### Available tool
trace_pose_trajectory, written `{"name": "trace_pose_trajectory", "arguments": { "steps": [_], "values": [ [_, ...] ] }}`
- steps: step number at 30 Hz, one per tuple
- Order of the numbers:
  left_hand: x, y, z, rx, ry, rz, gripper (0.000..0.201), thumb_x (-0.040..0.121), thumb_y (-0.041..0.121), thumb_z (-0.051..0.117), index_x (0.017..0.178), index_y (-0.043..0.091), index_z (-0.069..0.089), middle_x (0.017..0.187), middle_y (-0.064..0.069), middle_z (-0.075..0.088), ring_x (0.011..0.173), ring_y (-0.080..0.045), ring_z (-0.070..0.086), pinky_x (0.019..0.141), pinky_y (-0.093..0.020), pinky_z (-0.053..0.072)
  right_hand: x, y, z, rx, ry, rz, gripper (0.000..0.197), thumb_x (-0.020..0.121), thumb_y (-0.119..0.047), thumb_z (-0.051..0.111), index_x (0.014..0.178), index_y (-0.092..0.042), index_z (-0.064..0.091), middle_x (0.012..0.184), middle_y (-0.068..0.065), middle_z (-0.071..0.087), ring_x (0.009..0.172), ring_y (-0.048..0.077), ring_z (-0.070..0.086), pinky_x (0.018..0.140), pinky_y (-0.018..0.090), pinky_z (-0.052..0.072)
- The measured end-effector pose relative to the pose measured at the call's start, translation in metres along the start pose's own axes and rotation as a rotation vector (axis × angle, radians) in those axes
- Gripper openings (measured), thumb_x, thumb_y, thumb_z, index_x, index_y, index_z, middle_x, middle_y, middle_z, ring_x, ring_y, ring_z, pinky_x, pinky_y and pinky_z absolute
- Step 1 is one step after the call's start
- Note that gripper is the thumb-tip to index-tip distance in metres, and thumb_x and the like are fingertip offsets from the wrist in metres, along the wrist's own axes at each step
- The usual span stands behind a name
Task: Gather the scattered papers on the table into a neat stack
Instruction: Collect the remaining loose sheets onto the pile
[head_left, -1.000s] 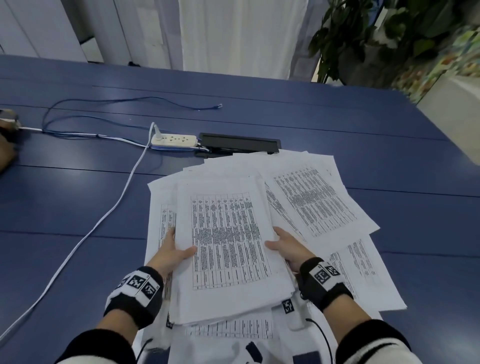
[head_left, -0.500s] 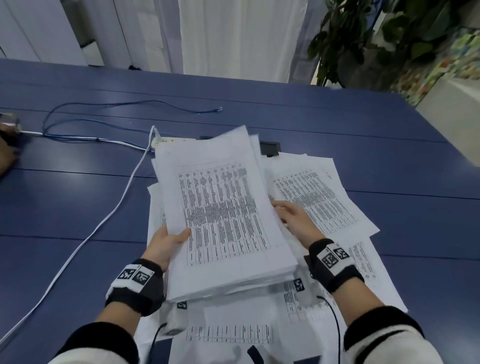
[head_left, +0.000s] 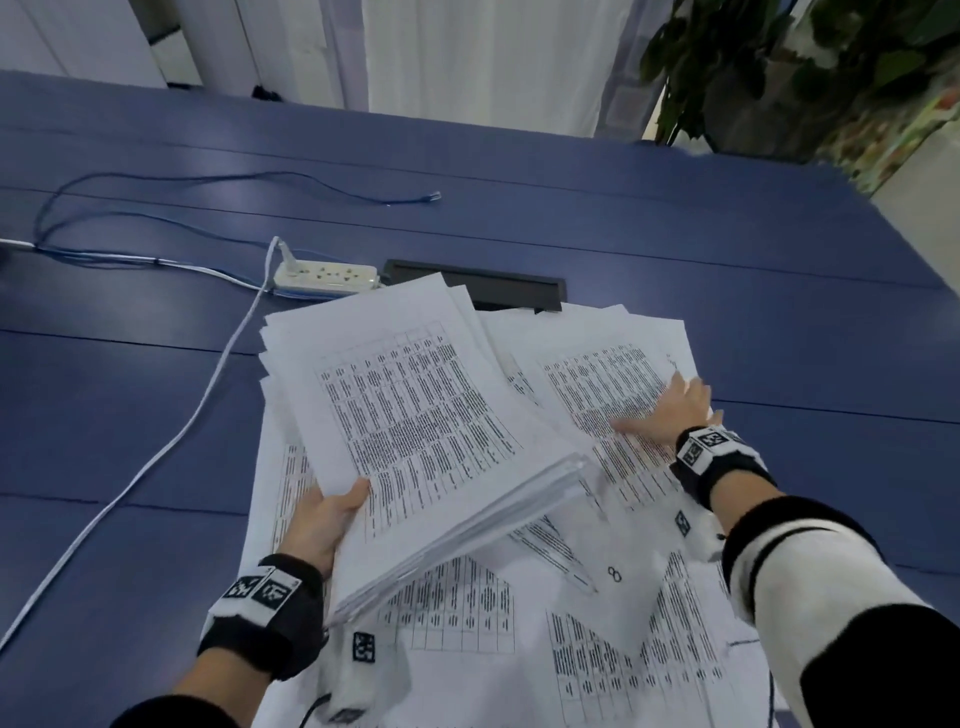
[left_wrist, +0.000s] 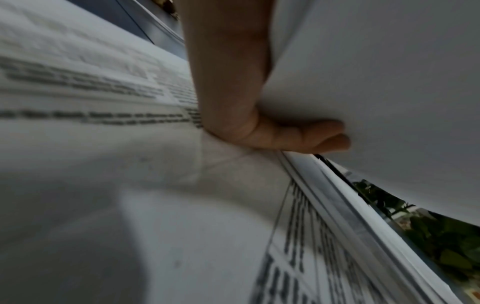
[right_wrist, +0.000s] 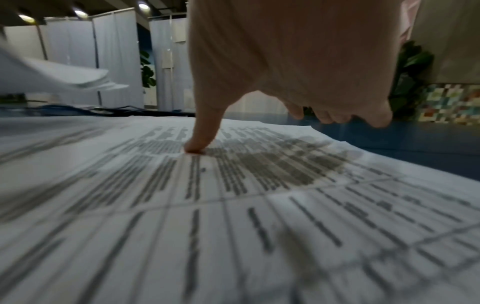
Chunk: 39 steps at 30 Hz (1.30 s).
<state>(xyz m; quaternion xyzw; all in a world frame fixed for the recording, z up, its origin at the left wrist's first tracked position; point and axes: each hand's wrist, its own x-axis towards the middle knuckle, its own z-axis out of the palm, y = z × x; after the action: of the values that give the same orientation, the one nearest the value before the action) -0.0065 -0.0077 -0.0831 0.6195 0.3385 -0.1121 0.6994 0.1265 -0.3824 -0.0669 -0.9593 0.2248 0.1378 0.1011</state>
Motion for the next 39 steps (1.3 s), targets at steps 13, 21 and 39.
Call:
{"name": "trace_pose_trajectory", "arguments": {
  "steps": [13,21,39],
  "values": [
    [0.023,0.007,0.01,0.076,-0.028,-0.076,0.011,0.089,0.007,0.058,0.1,0.006,0.055,0.094,-0.015,0.066,0.083,-0.031,0.063,0.075,-0.04,0.051,0.03,-0.014,-0.004,0.191,-0.028,0.079,0.11,0.055,-0.068,0.074,0.134,-0.004,0.034,0.139,0.018,0.037,0.131,0.036,0.033,0.107,0.05,0.033],
    [0.029,0.01,0.007,0.059,-0.034,-0.1,0.036,0.088,0.016,0.061,0.119,0.001,0.051,0.111,-0.017,0.065,0.095,-0.033,0.063,0.075,-0.037,0.051,-0.015,-0.046,0.012,0.127,-0.15,-0.108,0.085,0.066,-0.047,0.077,0.13,-0.005,0.038,0.137,0.018,0.033,0.127,0.035,0.034,0.105,0.05,0.035],
    [0.017,0.014,0.001,0.051,-0.019,-0.074,0.037,0.089,0.012,0.06,0.123,0.0,0.05,0.118,-0.016,0.063,0.103,-0.032,0.06,0.09,-0.044,0.048,-0.063,-0.024,-0.017,0.382,-0.235,-0.319,0.018,0.086,-0.018,0.063,0.102,-0.01,0.062,0.088,0.003,0.064,0.076,0.021,0.061,0.058,0.027,0.046]
  ]
}}
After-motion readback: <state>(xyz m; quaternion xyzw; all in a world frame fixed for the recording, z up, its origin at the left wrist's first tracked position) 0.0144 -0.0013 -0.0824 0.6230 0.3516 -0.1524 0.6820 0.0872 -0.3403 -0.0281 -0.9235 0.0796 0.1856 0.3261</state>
